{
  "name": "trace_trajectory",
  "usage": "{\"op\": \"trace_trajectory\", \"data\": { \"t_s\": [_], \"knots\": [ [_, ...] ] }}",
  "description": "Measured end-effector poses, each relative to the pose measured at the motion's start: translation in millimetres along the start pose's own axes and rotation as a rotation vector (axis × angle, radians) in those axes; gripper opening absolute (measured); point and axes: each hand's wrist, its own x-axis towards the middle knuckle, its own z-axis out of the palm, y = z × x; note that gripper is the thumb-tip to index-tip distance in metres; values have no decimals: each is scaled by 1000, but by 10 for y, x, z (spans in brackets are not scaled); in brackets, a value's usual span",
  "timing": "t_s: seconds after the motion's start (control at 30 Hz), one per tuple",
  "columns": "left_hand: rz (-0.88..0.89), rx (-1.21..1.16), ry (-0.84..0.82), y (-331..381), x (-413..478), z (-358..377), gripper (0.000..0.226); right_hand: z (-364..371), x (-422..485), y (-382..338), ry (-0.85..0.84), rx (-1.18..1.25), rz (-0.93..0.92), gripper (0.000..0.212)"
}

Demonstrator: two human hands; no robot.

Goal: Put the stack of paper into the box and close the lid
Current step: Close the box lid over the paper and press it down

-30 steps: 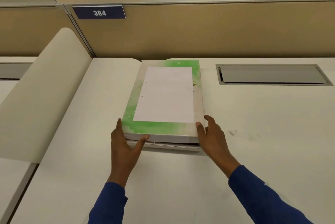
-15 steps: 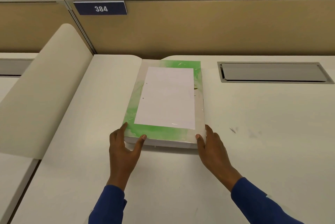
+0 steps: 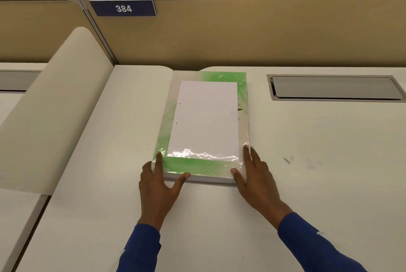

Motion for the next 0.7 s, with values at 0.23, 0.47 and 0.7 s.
{"op": "trace_trajectory", "data": {
  "t_s": [0.23,0.47,0.7],
  "knots": [
    [-4,82,-47,36,217,-33,110,-96,259,-55,-71,-96,-7,82],
    [4,158,-76,133,471,-56,113,-233,623,-185,-153,-173,-17,85],
    [19,234,-85,185,520,-45,107,-285,728,-217,-193,-151,1,86]
  ]
}}
